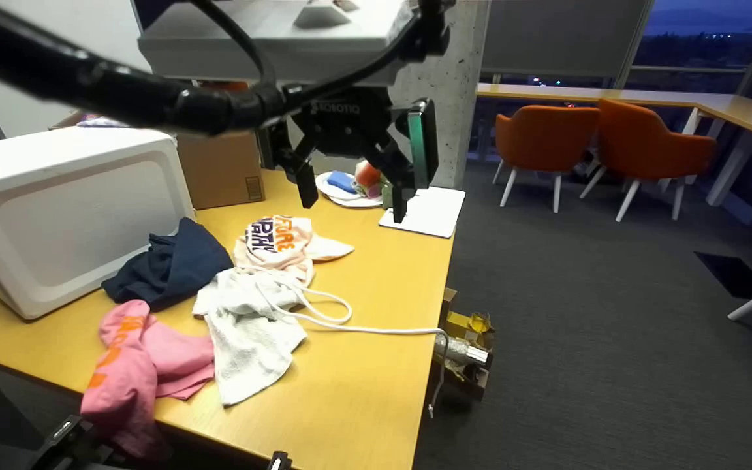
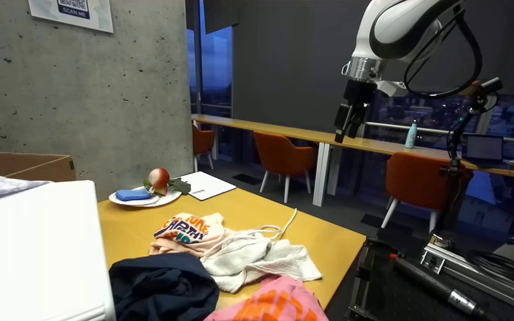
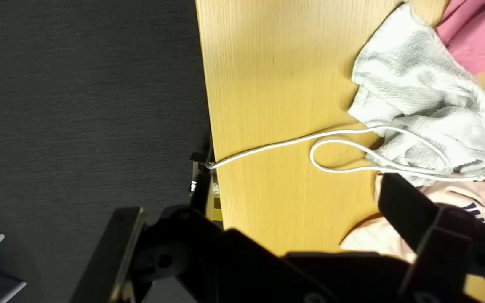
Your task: Slide the pink shirt to the right side of the table, slide the peach shirt to the bottom right side of the table, slide the white towel to the left side of the table, slide the black shirt to the top left side of the table
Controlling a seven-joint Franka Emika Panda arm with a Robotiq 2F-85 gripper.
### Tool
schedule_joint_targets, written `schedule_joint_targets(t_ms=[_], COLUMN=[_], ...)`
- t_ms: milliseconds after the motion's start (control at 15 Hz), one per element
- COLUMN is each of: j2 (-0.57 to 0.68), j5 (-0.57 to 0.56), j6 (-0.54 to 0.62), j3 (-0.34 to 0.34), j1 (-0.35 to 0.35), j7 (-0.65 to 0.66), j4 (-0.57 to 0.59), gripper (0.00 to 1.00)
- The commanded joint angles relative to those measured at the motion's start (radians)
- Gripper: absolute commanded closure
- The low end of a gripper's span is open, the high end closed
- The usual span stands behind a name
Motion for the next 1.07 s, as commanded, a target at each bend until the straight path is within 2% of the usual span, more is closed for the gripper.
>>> schedule_joint_targets(t_ms=[0,133,267,400,533,800,933,1000], j2=[0.177,0.280,0.389,0.495,0.610,0.856,0.974,1.030], j5=[0.133,0.245,0.373,0.503,0.563,0.558,0.513,0.466], j6=[0.105,0.175,0.216,0.206,0.157,0.048,-0.048,-0.112], j3=[-0.006,0.018,0.078,0.182,0.277,0.414,0.436,0.419], j1=[0.042,0.063,0.057,0.022,-0.010,-0.046,-0.032,-0.004], j7=[-0.166,-0.296,-0.427,-0.532,-0.596,-0.647,-0.624,-0.577], j4=[0.136,0.214,0.301,0.409,0.531,0.760,0.867,0.922], gripper=[0.00,0.00,0.00,0.00,0.00,0.00,0.00,0.00])
